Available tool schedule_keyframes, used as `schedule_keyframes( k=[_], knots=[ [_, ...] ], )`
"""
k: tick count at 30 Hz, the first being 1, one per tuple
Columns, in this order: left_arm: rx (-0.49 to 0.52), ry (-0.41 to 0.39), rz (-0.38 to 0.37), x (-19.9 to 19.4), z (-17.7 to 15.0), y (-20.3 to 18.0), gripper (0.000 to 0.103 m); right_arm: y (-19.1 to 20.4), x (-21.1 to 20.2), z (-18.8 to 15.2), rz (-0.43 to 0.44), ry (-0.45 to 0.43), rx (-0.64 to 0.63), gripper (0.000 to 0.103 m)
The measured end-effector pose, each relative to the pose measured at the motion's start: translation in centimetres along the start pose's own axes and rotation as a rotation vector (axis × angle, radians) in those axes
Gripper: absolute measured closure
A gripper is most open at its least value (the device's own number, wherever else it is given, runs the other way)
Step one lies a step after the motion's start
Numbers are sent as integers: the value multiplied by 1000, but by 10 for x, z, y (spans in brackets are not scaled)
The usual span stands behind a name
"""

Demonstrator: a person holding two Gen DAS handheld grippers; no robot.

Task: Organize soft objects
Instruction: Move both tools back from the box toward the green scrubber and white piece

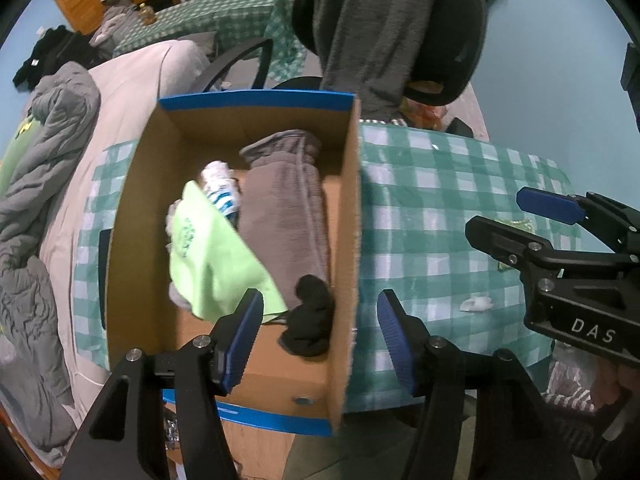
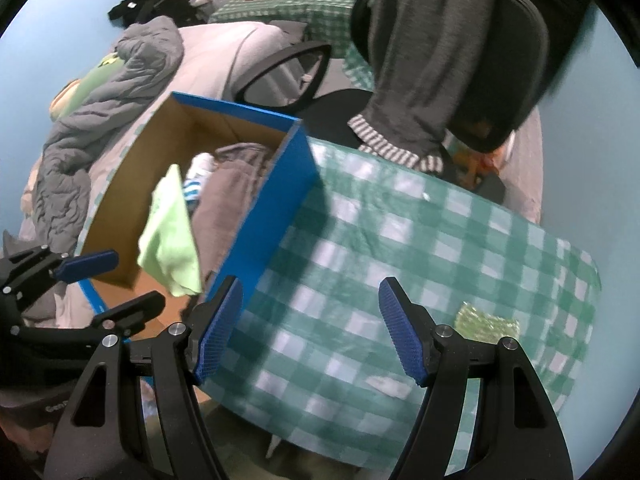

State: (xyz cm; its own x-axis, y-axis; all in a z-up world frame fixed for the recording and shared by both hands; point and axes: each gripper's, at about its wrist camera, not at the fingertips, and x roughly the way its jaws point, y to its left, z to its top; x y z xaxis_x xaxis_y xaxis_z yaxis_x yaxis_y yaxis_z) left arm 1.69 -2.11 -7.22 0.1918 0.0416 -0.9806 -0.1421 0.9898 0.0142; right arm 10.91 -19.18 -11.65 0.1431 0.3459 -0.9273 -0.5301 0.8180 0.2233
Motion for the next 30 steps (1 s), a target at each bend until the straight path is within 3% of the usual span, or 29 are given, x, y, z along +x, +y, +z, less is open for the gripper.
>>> schedule_keyframes(
  k=[17, 30],
  knots=[
    [98, 25, -7, 11, 11, -64, 37, -82, -14, -35, -61, 9, 133, 30],
    [171, 64, 0, 33, 19, -107, 35, -140, 5, -61, -106, 70, 232, 29]
  ],
)
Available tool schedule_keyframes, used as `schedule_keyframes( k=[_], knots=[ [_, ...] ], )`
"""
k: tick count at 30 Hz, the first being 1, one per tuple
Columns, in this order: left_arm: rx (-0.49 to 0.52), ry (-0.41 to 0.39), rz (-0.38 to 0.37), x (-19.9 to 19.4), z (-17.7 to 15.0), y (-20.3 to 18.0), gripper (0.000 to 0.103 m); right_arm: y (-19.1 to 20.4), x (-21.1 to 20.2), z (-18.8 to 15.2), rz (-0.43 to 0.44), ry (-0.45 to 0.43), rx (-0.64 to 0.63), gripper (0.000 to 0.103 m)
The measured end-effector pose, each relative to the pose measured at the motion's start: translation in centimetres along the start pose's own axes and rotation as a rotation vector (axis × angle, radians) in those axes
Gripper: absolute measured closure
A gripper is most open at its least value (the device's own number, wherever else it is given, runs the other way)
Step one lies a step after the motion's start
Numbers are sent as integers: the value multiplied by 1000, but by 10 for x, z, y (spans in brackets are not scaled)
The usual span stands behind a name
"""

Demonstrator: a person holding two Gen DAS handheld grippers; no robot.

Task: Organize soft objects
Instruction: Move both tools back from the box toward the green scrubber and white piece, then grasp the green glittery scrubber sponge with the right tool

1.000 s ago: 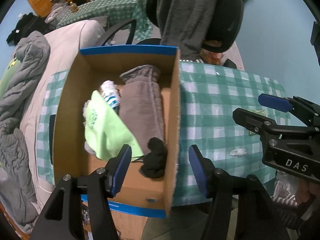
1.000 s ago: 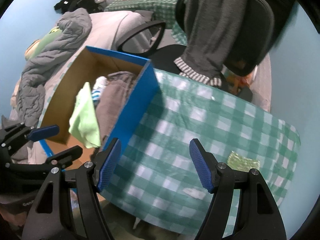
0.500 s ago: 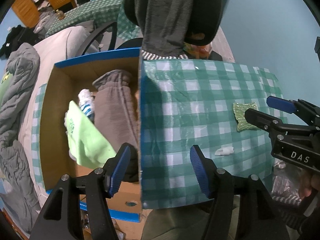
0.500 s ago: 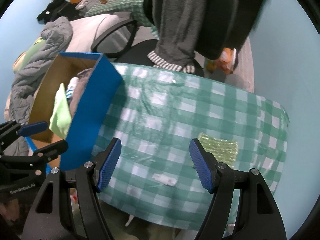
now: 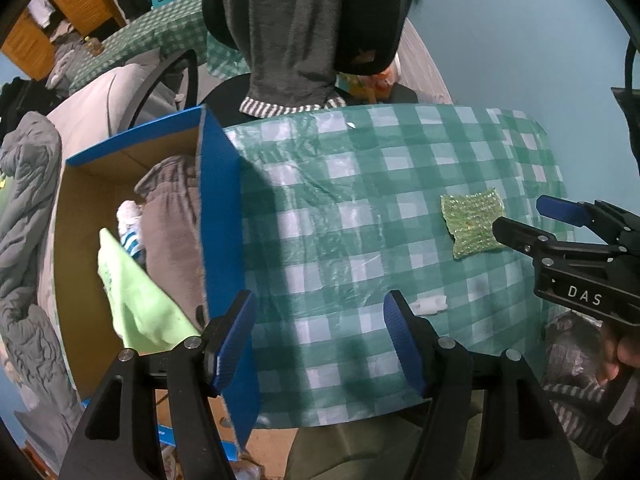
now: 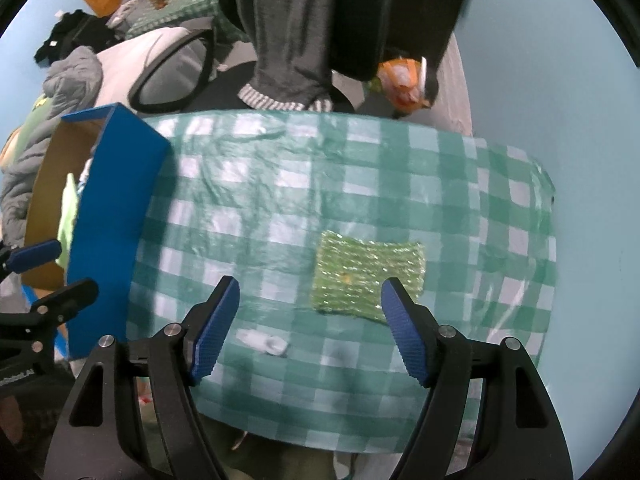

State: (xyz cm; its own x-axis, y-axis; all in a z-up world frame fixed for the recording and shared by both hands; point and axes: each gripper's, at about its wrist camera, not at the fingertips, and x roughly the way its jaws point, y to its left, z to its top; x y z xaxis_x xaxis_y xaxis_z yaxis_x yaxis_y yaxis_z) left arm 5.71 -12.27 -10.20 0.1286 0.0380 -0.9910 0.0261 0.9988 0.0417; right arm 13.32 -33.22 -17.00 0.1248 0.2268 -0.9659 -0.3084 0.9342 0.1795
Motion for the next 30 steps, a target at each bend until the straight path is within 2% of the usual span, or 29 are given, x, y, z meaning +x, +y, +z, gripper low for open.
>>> schedule_keyframes(
  k=[2, 3, 15, 30],
  knots=[
    [6, 9, 5, 5, 2, -4, 27, -7, 5, -1, 0, 11, 14, 29],
    [7, 10, 6, 8, 3, -6, 26, -10, 8, -1, 1, 16, 22, 29],
    [34, 72, 23, 49, 13, -30, 26, -42, 50, -4, 2, 81, 89, 29],
    [19, 126, 41, 84, 11, -35, 26, -48, 97, -1, -71, 124, 107, 29]
  ],
)
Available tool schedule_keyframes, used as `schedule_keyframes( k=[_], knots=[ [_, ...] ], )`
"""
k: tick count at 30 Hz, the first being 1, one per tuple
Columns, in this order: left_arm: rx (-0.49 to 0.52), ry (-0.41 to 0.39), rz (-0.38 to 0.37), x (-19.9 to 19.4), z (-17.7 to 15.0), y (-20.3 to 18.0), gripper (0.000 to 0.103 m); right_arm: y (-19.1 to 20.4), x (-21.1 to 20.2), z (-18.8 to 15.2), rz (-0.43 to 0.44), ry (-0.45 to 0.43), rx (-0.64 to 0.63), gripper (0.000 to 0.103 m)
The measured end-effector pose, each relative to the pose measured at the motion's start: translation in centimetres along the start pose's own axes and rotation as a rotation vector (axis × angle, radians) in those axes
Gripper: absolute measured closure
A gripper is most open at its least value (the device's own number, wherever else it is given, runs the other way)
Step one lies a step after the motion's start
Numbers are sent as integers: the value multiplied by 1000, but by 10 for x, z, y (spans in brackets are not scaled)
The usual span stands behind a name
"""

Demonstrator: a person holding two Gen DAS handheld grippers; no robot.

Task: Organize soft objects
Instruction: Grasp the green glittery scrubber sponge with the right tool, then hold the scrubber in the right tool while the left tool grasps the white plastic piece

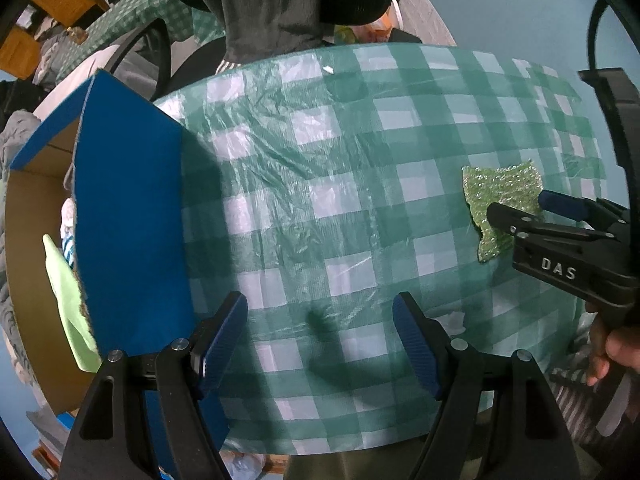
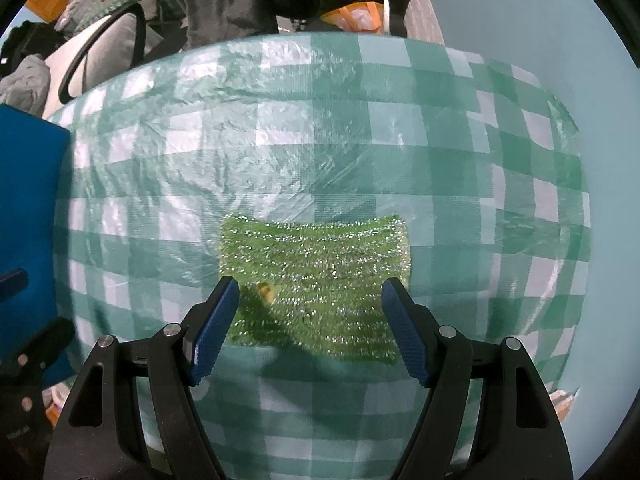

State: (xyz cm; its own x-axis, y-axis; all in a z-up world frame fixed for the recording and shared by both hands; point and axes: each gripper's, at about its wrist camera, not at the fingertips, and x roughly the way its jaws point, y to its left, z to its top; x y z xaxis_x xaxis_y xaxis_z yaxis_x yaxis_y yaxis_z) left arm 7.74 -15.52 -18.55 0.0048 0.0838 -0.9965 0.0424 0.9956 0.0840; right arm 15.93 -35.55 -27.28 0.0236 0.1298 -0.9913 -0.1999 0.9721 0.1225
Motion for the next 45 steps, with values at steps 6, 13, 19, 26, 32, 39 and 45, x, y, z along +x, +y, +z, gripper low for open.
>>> schedule_keyframes(
  k=[6, 13, 19, 26, 32, 39, 45],
  knots=[
    [-4, 10, 2, 2, -3, 1, 26, 7, 5, -4, -49, -33, -34, 28],
    [-7, 16, -5, 1, -5, 2, 26, 11, 3, -15, -63, -71, -48, 29],
    [8, 24, -16, 6, -4, 1, 26, 13, -4, -24, -62, -91, -65, 67],
    [22, 23, -42, 3, -10, -7, 26, -1, -16, -29, 1, -96, -33, 87],
    [50, 15, -80, -1, -19, -18, 26, -6, -29, -39, 37, -110, -10, 87],
    [105, 14, -108, 0, -28, -39, 26, -16, -38, -55, 75, -112, 21, 87],
    [146, 15, -117, 6, -38, -54, 26, -22, -40, -71, 96, -103, 49, 87]
  ],
)
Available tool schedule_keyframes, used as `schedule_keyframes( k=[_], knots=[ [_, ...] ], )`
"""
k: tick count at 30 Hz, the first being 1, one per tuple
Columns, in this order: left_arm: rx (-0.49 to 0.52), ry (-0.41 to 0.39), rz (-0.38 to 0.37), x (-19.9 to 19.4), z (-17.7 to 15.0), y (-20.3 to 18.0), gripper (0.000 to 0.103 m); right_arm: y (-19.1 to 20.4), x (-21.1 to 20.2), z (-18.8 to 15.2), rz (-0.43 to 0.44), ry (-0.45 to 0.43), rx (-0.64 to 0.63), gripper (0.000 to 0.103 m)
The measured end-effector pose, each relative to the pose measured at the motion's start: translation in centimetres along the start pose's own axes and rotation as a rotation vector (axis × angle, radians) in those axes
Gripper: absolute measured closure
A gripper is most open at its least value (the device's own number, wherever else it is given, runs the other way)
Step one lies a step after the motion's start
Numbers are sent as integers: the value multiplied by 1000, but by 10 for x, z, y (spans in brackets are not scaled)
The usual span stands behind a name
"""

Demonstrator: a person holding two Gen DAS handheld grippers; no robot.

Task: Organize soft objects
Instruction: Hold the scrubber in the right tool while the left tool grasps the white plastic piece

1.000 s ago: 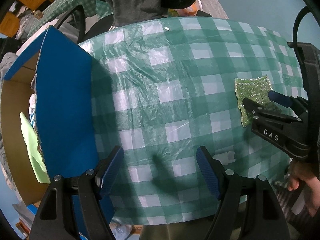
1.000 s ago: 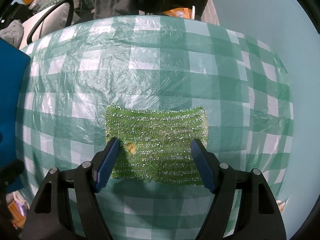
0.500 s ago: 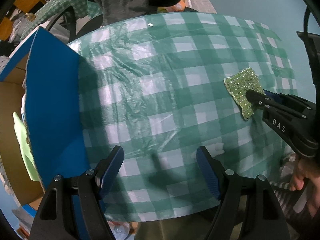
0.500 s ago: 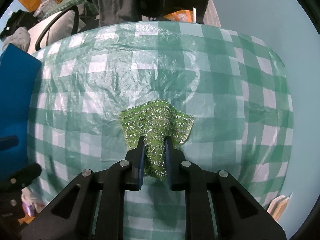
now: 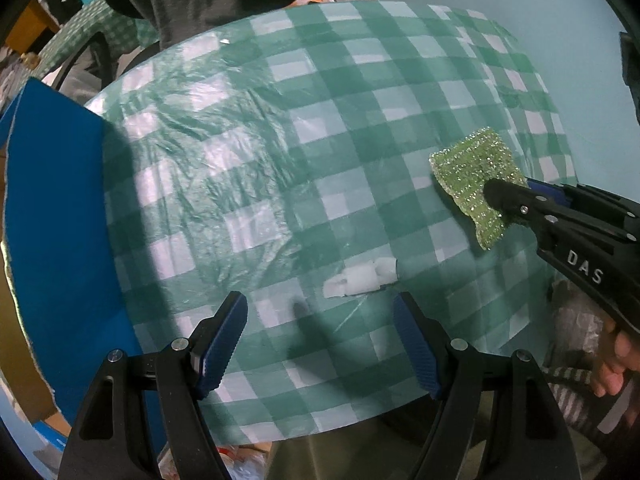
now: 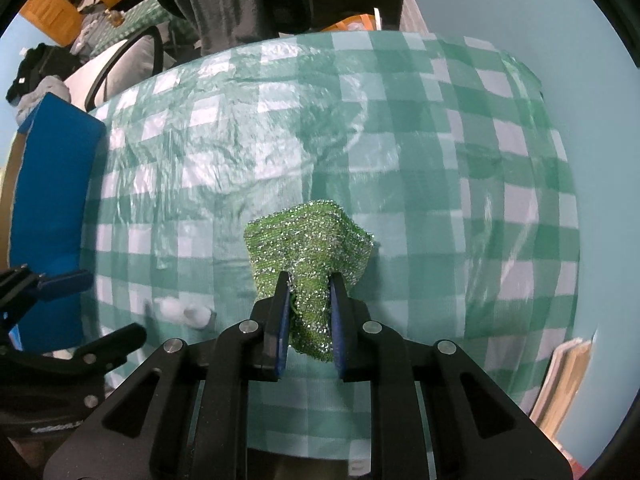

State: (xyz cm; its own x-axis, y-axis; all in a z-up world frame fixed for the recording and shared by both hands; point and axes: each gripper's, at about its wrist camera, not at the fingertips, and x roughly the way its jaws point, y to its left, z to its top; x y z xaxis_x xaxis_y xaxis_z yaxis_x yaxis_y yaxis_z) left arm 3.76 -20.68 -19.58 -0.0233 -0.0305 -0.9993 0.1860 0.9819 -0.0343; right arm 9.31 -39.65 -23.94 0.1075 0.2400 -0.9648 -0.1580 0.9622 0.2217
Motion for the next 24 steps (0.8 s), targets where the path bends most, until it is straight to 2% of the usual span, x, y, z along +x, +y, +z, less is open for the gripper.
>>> schedule_keyframes(
  k=[9, 24],
  knots=[
    [45, -3, -16, 16, 6, -12, 26, -12, -8, -14, 3, -2, 32, 87],
    [110, 3, 20, 39, 0, -44, 27, -16, -9, -18, -1, 2, 32, 87]
  ],
)
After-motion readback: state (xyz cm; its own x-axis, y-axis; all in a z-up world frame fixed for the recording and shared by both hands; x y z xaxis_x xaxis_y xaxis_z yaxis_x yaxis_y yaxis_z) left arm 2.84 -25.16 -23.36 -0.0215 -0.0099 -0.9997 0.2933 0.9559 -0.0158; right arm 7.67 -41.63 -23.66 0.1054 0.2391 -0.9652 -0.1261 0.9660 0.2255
